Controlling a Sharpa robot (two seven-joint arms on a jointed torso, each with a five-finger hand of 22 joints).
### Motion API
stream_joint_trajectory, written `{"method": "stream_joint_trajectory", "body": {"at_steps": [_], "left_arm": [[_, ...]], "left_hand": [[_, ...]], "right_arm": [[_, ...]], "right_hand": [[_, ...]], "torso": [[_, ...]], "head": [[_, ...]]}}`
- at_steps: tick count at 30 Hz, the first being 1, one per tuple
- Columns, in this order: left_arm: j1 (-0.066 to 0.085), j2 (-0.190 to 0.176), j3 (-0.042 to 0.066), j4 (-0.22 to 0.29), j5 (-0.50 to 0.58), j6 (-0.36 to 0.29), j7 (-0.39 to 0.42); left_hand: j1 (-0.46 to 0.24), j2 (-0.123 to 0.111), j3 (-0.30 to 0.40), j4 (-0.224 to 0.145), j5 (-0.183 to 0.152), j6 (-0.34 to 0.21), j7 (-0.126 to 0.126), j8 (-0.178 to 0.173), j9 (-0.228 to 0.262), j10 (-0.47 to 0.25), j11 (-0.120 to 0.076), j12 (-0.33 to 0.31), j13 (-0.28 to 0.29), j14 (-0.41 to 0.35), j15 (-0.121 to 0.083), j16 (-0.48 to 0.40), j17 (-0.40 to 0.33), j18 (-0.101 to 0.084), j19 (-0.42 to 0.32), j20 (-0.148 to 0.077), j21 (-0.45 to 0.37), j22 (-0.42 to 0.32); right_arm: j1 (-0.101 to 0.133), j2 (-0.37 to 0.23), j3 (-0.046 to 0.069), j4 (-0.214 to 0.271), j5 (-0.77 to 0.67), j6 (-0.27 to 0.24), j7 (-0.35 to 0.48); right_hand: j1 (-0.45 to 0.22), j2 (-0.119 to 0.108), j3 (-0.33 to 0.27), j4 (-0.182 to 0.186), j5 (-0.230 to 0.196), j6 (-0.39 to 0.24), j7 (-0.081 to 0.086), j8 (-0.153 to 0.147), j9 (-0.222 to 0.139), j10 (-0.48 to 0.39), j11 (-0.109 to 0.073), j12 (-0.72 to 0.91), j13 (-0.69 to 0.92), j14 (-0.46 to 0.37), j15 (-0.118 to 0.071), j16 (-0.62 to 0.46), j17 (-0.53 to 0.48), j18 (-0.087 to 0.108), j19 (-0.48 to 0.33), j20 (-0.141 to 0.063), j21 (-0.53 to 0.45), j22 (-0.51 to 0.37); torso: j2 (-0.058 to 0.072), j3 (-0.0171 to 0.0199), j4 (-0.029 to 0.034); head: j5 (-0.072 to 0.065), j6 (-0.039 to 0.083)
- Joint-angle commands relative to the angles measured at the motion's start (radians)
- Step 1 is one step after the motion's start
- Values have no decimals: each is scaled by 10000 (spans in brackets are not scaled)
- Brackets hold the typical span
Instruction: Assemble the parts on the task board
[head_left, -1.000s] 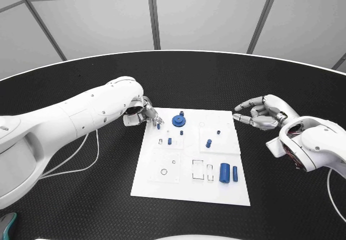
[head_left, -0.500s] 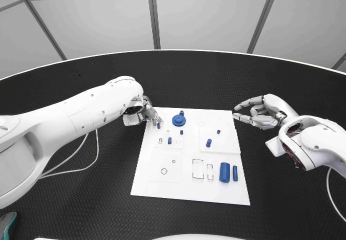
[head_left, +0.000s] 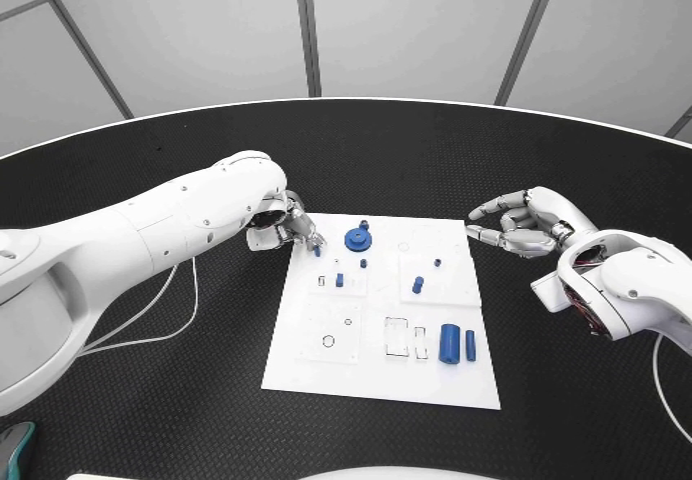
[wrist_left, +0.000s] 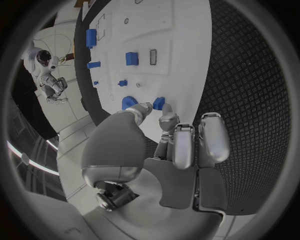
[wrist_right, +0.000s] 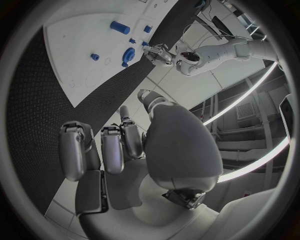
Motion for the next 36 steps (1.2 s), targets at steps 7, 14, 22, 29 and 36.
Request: {"method": "stream_joint_trajectory", "body": {"at_steps": [7,14,22,29,36], "left_arm": [[0,5,-1,3,4,-45,6],[0,-12,-1,22,111,-81,78],[0,-88,-1,78,440,-150,72],[1,-292,0,310,963,-235,-8],[6,-743,0,989,1528,-393,-154]], "left_hand": [[463,232,174,-46,-15,104,-16,20,-26,45,-99,47,-6,746,-33,-22,1534,-102,23,38,51,7],[1860,648,1705,-788,22,-141,-20,117,44,36,-136,-19,-85,746,-76,-28,1530,-99,0,0,37,1],[1850,602,2598,-1108,-92,-242,48,310,199,60,-70,-45,-148,745,-17,-31,1526,-104,2,65,49,31],[1776,583,2738,-1154,-137,-235,50,371,243,112,-67,0,-106,746,-12,-28,1532,-106,6,76,56,45],[1699,552,2843,-1199,-144,-208,36,442,291,194,-78,69,-36,747,-18,-26,1534,-106,10,80,60,53]], "right_arm": [[0,-4,0,-1,0,-4,-1],[0,-6,0,-2,0,-3,-2],[0,-10,0,-8,0,-9,1],[0,-22,0,-7,0,-18,5],[0,-51,0,-12,0,-30,8]], "right_hand": [[14,-29,8,86,68,58,9,65,-13,14,-61,44,1051,854,-64,-50,1784,118,560,-74,-46,1843],[14,-29,8,86,68,58,9,65,-13,14,-61,44,1051,854,-64,-50,1784,118,560,-74,-46,1843],[15,-29,8,86,69,60,8,66,-13,15,-62,45,1053,854,-65,-50,1785,118,560,-75,-45,1844],[18,-29,8,91,73,71,5,74,-13,24,-64,55,1061,855,-67,-50,1787,117,563,-76,-43,1847],[18,-29,8,91,73,71,5,74,-13,24,-64,55,1061,855,-67,-50,1787,117,563,-76,-43,1847]], "torso": [[1,-2,-3],[1,-1,0],[-13,1,4],[-28,1,10],[-57,12,29]], "head": [[13,-43],[14,-67],[20,-101],[38,-92],[55,-100]]}}
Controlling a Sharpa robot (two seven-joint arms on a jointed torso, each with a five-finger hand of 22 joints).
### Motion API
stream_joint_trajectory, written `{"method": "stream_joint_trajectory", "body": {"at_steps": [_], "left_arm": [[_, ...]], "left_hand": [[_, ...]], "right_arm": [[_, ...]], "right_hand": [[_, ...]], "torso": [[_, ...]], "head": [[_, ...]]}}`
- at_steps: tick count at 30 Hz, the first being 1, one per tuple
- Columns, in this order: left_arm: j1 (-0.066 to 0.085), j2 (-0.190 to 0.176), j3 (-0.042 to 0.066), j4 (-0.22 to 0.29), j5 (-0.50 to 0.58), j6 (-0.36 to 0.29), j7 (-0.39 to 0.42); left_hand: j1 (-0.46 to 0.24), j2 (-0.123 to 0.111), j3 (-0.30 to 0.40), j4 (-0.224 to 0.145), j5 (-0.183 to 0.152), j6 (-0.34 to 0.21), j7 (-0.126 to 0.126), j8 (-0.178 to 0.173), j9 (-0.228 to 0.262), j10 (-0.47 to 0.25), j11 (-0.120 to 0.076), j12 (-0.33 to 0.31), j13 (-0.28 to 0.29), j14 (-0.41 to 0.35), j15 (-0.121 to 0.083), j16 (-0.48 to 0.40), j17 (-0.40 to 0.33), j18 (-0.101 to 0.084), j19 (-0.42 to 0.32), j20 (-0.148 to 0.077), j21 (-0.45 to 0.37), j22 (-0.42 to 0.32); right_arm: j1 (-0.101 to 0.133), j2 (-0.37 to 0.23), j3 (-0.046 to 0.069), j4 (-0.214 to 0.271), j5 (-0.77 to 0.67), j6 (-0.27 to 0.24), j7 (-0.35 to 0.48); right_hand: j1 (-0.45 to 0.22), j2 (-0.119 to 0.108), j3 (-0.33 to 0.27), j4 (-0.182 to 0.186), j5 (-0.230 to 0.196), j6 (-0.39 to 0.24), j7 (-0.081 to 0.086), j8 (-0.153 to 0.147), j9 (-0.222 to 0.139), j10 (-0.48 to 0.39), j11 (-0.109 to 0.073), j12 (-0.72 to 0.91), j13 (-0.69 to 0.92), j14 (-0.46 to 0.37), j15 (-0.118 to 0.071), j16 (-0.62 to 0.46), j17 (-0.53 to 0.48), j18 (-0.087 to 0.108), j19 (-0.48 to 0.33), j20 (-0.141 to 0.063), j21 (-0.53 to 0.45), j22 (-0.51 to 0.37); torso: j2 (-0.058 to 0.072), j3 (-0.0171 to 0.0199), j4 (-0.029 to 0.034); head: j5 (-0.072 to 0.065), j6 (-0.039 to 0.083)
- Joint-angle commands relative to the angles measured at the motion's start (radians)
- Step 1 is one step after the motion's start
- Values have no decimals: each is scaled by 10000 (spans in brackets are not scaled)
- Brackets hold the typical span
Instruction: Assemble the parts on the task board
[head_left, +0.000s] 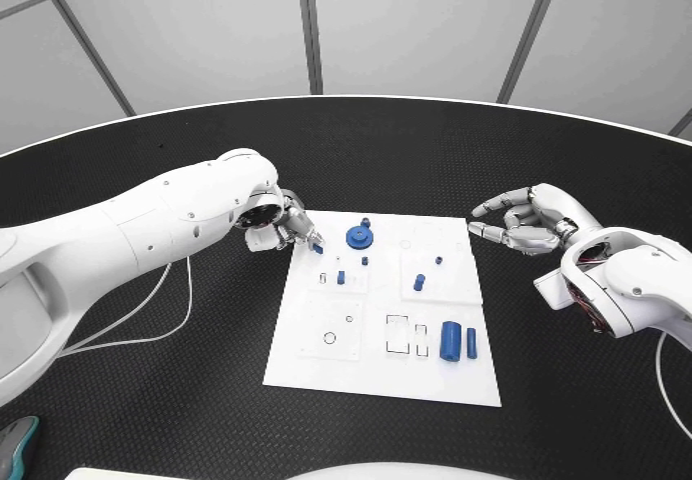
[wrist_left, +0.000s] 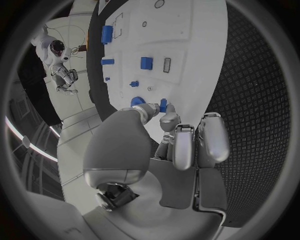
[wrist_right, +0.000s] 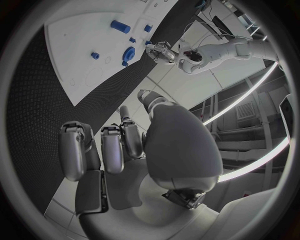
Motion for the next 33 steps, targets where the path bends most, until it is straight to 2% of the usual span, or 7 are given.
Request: {"method": "stream_joint_trajectory", "body": {"at_steps": [1,9,14,18,22,29,33], "left_arm": [[2,-253,0,416,161,-98,-46],[2,-909,-7,1734,72,-591,1],[-7,-1275,-18,2452,-391,-898,112],[-80,-1433,-37,2807,-746,-1077,164],[-182,-1559,-51,3181,-1033,-1185,183],[-334,-1679,-84,3579,-1464,-1309,184],[-438,-1716,-97,3686,-1671,-1371,189]], "left_hand": [[-93,8,729,-630,-58,40,-61,106,236,164,-38,107,58,711,14,-26,1535,-103,7,80,56,5],[-152,-54,838,-717,-46,68,-87,179,284,279,-64,206,167,713,-6,-23,1540,-106,22,72,70,33],[-194,-123,974,-821,-23,88,-109,237,322,361,-87,272,235,716,-26,-18,1547,-111,39,57,86,65],[-252,-202,1173,-918,-16,100,-118,277,348,417,-100,314,283,717,-41,-17,1551,-118,58,43,104,101],[-296,-249,1263,-961,-13,118,-124,301,361,466,-107,356,334,719,-47,-15,1554,-121,66,37,112,117],[-349,-297,1367,-1006,-4,142,-134,327,374,523,-117,406,394,719,-56,-15,1554,-126,78,32,123,138],[-367,-312,1399,-1020,-4,154,-138,337,379,550,-120,431,425,720,-58,-13,1558,-127,83,30,127,146]], "right_arm": [[0,-13,0,-3,0,-6,0],[0,-39,0,-2,0,-23,11],[0,-50,0,-7,0,-28,25],[0,-50,0,-22,0,-29,28],[-1,-31,-1,-46,0,-22,27],[-2,5,-1,-81,0,-11,34],[-2,11,-1,-92,0,-7,36]], "right_hand": [[18,-29,-19,64,24,71,5,33,-14,24,-65,55,1065,855,-67,-50,1780,116,563,-76,-42,1847],[18,-29,-19,64,24,71,5,33,-14,24,-65,55,1065,855,-67,-50,1780,116,563,-76,-42,1847],[26,-33,-19,68,33,83,2,41,-16,24,-68,53,1062,853,-70,-55,1770,118,561,-79,-49,1843],[26,-33,-19,68,33,83,2,41,-16,24,-68,53,1062,853,-70,-55,1770,118,561,-79,-49,1843],[26,-33,-19,68,33,83,2,41,-16,24,-68,53,1062,853,-70,-55,1770,118,561,-79,-49,1843],[32,-29,-15,70,46,84,1,43,-18,25,-70,53,1062,852,-71,-56,1768,118,562,-80,-48,1843],[32,-29,-15,70,46,84,1,43,-18,25,-70,53,1062,852,-71,-56,1768,118,562,-80,-48,1843]], "torso": [[-32,13,22],[-99,15,73],[-112,10,68],[-115,-1,82],[-98,0,70],[-76,32,45],[-76,27,54]], "head": [[8,-13],[-38,-90],[-9,-116],[11,-121],[55,-137],[106,-162],[99,-181]]}}
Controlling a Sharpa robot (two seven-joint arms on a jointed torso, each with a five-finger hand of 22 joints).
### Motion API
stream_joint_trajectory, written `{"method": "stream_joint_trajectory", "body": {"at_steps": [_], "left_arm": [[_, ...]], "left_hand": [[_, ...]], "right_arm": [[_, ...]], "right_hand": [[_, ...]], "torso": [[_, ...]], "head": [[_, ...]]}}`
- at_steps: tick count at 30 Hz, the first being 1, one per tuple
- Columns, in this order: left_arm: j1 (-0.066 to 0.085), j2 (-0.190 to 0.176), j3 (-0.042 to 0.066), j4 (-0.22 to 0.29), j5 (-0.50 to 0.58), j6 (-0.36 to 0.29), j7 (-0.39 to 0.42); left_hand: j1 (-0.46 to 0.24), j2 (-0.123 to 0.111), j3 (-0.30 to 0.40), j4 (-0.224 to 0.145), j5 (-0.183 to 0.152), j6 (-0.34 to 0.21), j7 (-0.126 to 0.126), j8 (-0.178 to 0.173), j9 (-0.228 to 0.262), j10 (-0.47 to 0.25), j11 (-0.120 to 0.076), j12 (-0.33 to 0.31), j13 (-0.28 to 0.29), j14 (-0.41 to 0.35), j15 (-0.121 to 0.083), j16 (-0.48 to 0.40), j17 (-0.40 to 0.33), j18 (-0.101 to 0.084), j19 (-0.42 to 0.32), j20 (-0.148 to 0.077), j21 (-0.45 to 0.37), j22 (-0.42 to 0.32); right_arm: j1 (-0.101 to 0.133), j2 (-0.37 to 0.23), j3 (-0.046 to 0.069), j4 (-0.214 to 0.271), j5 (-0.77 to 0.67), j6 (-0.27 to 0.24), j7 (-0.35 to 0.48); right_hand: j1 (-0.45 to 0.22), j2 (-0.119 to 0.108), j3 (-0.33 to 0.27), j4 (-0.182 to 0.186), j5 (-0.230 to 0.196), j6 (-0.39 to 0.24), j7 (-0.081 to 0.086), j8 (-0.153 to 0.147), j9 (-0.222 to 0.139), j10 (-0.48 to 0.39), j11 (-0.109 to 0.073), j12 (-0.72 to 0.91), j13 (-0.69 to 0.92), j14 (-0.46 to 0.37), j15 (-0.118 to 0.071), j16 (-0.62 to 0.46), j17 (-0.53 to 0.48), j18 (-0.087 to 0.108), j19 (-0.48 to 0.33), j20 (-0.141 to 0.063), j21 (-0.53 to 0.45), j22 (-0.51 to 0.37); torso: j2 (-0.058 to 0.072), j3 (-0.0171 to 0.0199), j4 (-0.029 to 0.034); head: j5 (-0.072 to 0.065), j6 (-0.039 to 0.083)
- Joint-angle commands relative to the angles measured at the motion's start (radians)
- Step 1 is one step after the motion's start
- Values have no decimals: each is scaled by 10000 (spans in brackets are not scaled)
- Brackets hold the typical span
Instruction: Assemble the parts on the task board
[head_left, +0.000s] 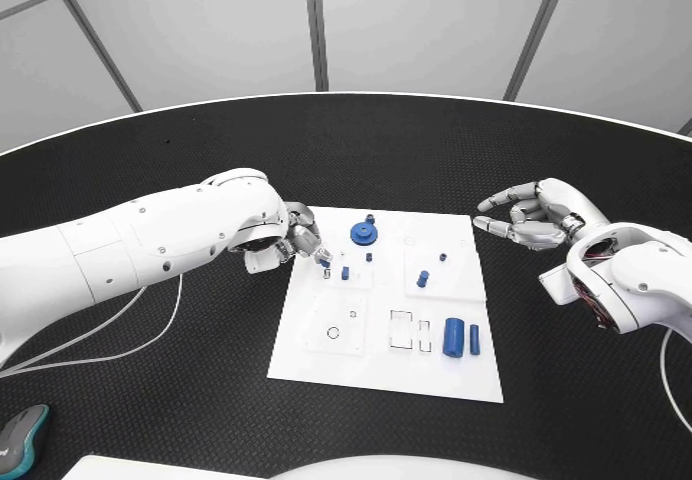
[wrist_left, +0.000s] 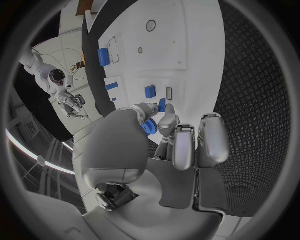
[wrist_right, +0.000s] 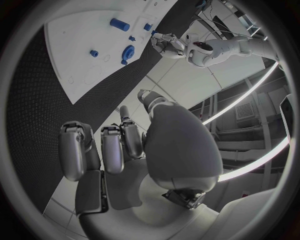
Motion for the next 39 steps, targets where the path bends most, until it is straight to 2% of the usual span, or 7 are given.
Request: {"method": "stream_joint_trajectory", "body": {"at_steps": [1,11,18,23,39], "left_arm": [[-64,-17,-6,54,-120,-39,6],[-196,-35,-14,203,-460,-79,-5],[-211,-37,-15,235,-499,-81,-24],[-214,-37,-15,266,-508,-31,-42],[-216,-55,-15,202,-513,74,-122]], "left_hand": [[-31,17,1013,-960,24,57,-50,55,361,64,28,53,8,720,-58,-13,1558,-128,46,-5,52,14],[-66,-12,1065,-983,23,72,-57,70,368,100,22,84,45,719,-63,-14,1556,-136,66,-9,73,57],[-66,-12,1065,-983,23,72,-57,70,368,100,22,84,45,719,-63,-14,1556,-136,66,-9,73,57],[-66,-12,1065,-983,23,72,-57,70,368,100,22,84,45,719,-63,-14,1556,-136,66,-9,73,57],[-105,-60,1136,-1027,19,86,-67,87,378,112,14,85,35,719,-71,-15,1556,-136,67,-14,73,55]], "right_arm": [[0,5,0,-7,0,2,0],[-2,47,-1,-42,0,20,12],[-3,51,-1,-50,0,28,10],[-3,59,-1,-59,0,33,8],[-4,59,-1,-60,0,35,2]], "right_hand": [[32,-29,5,50,46,84,1,43,-9,25,-70,53,1065,852,-72,-56,1772,117,562,-80,-48,1836],[35,-26,8,53,58,86,0,44,-10,22,-70,49,1061,853,-73,-56,1773,118,561,-82,-52,1834],[35,-26,8,53,58,86,0,44,-10,22,-70,49,1061,853,-73,-56,1773,118,561,-82,-52,1834],[37,-22,12,60,79,88,0,47,-12,30,-71,59,1070,853,-74,-56,1775,119,560,-83,-57,1831],[37,-22,12,60,79,88,0,47,-12,30,-71,59,1070,853,-74,-56,1775,119,560,-83,-57,1831]], "torso": [[9,3,2],[25,3,-19],[25,-9,10],[20,1,-1],[15,5,-5]], "head": [[-4,-22],[16,-54],[1,-91],[18,-146],[20,-156]]}}
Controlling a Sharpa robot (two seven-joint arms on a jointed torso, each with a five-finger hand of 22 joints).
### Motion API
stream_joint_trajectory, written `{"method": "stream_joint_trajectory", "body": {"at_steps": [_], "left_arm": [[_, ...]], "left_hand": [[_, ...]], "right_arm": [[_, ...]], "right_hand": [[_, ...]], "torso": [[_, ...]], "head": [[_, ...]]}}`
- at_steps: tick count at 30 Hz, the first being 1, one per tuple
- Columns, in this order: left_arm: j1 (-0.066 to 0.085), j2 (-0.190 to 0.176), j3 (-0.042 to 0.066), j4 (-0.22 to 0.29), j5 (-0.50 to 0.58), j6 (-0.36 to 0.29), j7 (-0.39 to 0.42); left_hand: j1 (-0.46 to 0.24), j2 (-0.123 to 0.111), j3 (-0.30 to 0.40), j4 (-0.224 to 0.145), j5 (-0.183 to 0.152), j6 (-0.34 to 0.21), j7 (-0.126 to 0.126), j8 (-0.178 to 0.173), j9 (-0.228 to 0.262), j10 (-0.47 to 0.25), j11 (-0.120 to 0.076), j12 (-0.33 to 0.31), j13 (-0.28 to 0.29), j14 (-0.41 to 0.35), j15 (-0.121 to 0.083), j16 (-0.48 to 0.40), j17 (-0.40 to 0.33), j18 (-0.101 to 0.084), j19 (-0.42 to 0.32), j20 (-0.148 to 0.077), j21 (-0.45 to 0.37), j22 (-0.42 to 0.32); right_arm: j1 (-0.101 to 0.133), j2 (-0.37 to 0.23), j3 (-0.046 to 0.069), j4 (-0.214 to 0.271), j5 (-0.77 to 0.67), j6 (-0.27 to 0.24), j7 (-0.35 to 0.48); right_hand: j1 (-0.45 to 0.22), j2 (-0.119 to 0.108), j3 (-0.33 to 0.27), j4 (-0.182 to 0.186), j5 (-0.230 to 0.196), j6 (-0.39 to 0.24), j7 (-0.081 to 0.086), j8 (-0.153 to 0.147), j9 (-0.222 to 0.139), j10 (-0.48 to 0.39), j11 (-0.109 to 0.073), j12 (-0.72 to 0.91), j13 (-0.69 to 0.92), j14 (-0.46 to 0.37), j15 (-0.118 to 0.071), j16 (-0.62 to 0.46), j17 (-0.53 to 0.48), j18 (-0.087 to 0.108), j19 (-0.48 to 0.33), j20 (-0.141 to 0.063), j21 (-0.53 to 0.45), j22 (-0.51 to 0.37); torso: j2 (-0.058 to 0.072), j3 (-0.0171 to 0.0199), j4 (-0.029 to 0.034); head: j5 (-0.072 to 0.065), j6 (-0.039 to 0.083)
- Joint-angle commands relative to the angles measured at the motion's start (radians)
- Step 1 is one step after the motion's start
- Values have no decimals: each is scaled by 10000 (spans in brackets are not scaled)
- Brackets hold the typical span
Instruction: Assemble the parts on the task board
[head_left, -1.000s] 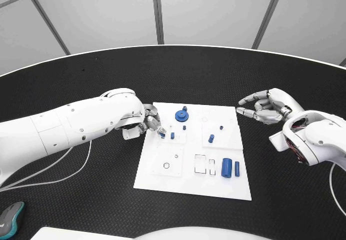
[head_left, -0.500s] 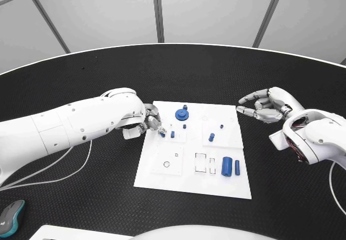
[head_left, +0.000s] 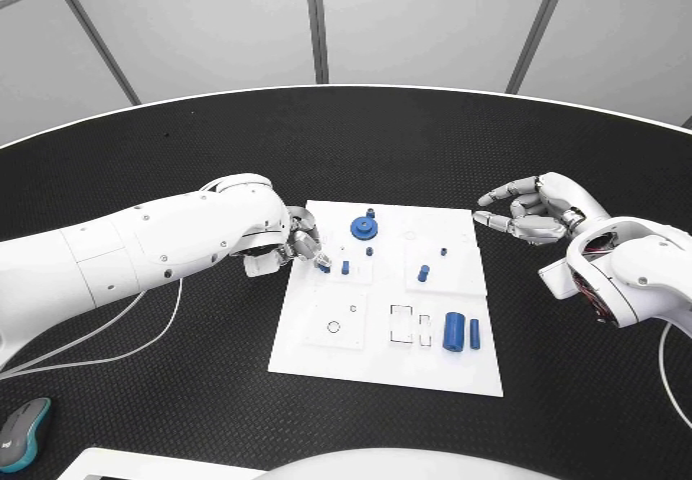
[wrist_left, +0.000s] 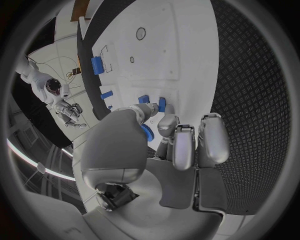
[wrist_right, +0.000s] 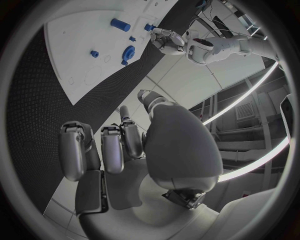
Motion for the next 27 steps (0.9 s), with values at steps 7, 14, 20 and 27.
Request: {"method": "stream_joint_trajectory", "body": {"at_steps": [7,14,20,27], "left_arm": [[0,32,0,-24,-1,12,-15],[0,71,0,-25,0,52,-18],[0,95,0,-38,0,85,-26],[1,149,0,-91,0,126,-56]], "left_hand": [[0,41,970,-941,40,55,-38,74,331,79,-23,14,0,719,-71,-15,1556,-136,68,-13,31,10],[0,41,970,-941,40,55,-38,74,331,79,-23,14,0,719,-71,-15,1556,-136,68,-13,31,10],[0,41,970,-941,40,55,-38,74,331,79,-23,14,0,719,-71,-15,1556,-136,68,-13,31,10],[0,41,970,-941,40,55,-38,74,331,79,-23,14,0,719,-71,-15,1556,-136,68,-13,31,10]], "right_arm": [[0,7,0,0,0,4,2],[0,5,0,4,0,9,0],[0,-2,0,10,0,10,-1],[0,-4,0,15,0,5,2]], "right_hand": [[37,-22,10,61,30,88,0,47,-15,30,-71,59,1063,853,-74,-56,1777,120,560,-84,-57,1834],[37,-22,10,61,30,88,0,47,-15,30,-71,59,1063,853,-74,-56,1777,120,560,-84,-57,1834],[37,-22,10,61,30,88,0,47,-15,30,-71,59,1063,853,-74,-56,1777,120,560,-84,-57,1834],[38,-20,12,76,62,95,-2,53,-20,32,-74,61,1064,854,-77,-55,1781,120,560,-87,-60,1832]], "torso": [[-4,7,0],[1,11,-4],[-1,8,-1],[-4,6,-2]], "head": [[-1,-11],[-12,-21],[-19,-31],[-25,-50]]}}
